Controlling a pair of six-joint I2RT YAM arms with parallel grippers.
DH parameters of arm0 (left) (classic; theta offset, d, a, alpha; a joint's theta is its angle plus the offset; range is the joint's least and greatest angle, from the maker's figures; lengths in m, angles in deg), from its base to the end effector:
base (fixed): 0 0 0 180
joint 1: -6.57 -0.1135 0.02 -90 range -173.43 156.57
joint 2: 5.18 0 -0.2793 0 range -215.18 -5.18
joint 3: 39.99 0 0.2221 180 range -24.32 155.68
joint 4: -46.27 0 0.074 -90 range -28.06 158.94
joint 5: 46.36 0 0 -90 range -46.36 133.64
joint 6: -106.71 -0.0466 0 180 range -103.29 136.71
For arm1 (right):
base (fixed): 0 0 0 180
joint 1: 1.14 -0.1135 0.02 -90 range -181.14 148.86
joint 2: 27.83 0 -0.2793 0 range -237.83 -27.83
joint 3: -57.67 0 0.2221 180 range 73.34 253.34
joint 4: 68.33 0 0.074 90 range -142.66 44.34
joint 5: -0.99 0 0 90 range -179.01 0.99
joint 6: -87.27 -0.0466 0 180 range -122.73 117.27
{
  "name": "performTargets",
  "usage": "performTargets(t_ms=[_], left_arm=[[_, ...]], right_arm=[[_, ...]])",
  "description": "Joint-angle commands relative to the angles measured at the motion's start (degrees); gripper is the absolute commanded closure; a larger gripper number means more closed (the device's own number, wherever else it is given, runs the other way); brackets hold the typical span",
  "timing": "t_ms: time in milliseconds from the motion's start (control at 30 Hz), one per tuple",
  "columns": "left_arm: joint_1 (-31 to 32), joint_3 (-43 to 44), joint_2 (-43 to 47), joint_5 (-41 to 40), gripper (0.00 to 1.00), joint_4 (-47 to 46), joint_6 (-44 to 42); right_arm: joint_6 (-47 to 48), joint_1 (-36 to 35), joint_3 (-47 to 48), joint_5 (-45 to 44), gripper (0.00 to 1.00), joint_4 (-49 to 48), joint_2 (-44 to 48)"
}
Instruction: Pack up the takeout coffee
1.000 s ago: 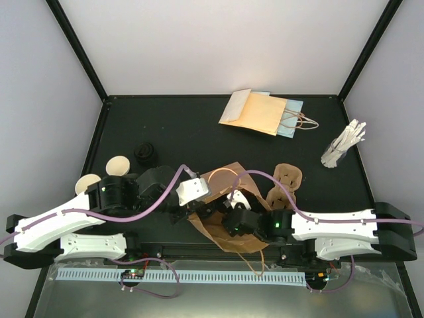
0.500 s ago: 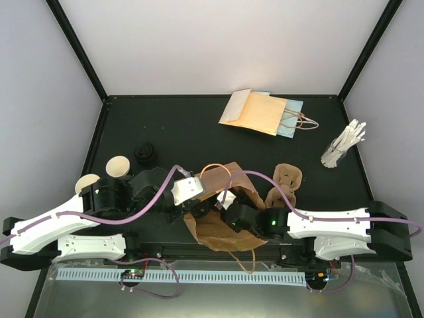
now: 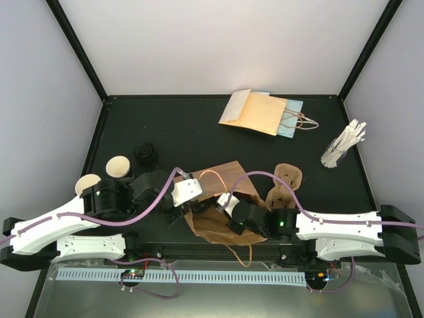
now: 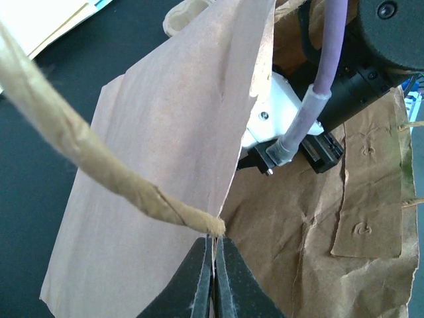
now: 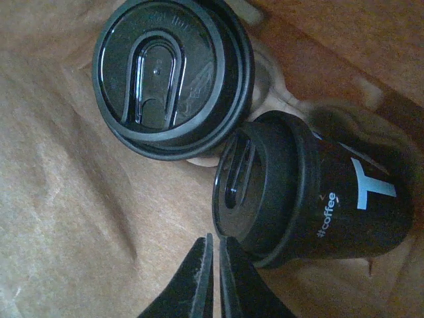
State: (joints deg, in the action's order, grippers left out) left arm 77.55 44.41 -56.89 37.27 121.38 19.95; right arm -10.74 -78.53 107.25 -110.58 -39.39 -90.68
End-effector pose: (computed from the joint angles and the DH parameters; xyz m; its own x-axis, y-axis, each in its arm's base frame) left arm 0.0449 -0.1143 0.3715 -0.2711 0.6140 -0.7413 0.8990 0.4367 0.0330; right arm 0.0594 0.1872 0.2322 -0.2634 -0.5839 -0.7679 -0.8194 0.5555 -0.1414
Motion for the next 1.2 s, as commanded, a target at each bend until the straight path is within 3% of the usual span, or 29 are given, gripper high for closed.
performTargets(t_ms=[0,133,200,400,733,900,1167], left_arm=[[0.21,-0.59,0.76,-1.71,0.98,-0.64,0.84],[0.21,-0.66,1.37,-1.5,0.99,-1.1,1.17],[0.2,-0.72,2.02,-1.5,0.98,-1.8,1.46],[0.19,-1.14,3.66,-7.12,0.99,-6.92,3.08],[0.23,-0.24,1.18,-7.65,0.99,-13.45,0.55],[0.3,-1.75,2.7,-4.78,0.98,-15.27,-1.42],[0.29,-2.32,1.87,-4.51,0.98,-14.52,-1.41]], right_arm=[[-2.05,0.07,-0.75,-0.53,0.88,-0.18,1.73],[-6.51,0.45,-1.11,-5.85,0.46,-0.11,1.75],[-8.49,0.77,-2.29,-6.68,0.35,-2.81,2.72],[-8.02,0.98,-4.28,-7.76,0.32,-10.74,1.42],[-10.14,-0.36,0.68,-11.21,0.31,-6.76,-5.81],[-9.4,-0.39,2.27,-13.23,0.2,-4.03,-7.13],[-11.82,-0.66,9.62,-14.31,0.14,6.66,-6.57]])
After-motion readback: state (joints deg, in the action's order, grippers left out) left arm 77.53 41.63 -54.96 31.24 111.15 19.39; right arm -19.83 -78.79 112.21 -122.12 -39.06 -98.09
